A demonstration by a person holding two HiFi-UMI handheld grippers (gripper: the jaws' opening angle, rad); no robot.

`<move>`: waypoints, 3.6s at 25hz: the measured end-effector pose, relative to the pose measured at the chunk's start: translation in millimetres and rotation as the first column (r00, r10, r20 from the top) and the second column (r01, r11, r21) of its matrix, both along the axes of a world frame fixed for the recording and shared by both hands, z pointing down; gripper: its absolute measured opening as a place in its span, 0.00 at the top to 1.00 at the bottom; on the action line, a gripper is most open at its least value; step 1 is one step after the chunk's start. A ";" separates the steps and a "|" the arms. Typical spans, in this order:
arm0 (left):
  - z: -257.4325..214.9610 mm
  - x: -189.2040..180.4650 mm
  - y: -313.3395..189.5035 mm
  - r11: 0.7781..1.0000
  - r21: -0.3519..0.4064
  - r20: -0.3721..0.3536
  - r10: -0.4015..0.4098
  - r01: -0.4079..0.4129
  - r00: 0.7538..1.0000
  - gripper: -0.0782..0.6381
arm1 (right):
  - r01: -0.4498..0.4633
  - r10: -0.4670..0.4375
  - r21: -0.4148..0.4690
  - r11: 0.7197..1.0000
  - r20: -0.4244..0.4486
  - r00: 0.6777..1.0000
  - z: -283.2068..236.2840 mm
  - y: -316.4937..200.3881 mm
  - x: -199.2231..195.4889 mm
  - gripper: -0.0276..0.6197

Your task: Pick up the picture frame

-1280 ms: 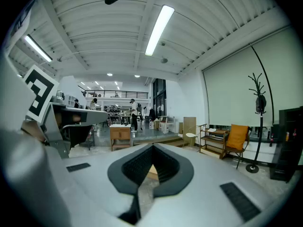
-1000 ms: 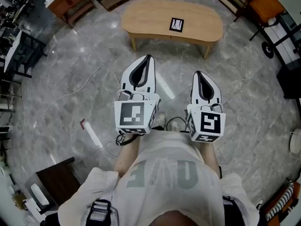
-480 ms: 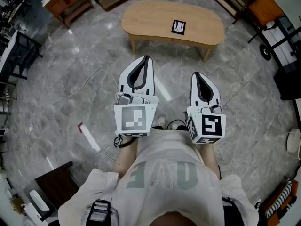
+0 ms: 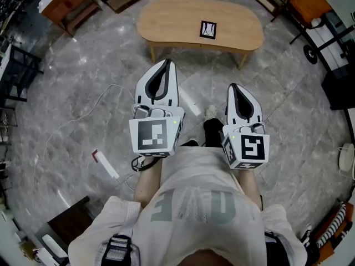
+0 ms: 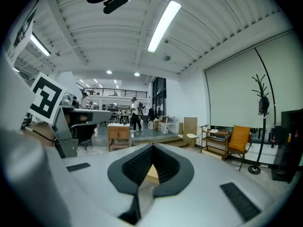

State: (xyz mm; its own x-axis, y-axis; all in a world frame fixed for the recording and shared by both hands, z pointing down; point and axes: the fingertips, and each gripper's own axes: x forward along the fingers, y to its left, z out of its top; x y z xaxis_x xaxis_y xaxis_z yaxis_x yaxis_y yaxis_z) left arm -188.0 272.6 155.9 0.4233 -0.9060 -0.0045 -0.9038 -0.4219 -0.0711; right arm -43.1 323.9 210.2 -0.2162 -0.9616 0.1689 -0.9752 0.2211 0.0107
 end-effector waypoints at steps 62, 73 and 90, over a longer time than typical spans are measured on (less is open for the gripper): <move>28.9 194.4 -489.6 0.983 -0.161 0.041 0.097 -0.089 0.994 0.88 | 0.044 -0.031 -0.086 0.995 0.144 0.989 14.0 -515.8 140.5 0.95; 125.1 193.3 -511.8 0.951 -0.293 0.017 0.108 -0.099 0.994 0.88 | 0.064 -0.050 -0.134 0.989 0.099 0.994 78.3 -543.5 134.8 0.95; 377.9 183.9 -456.2 0.856 -0.505 0.141 0.205 -0.108 0.968 0.88 | 0.097 -0.066 -0.415 0.905 0.089 0.994 318.8 -481.2 119.1 0.95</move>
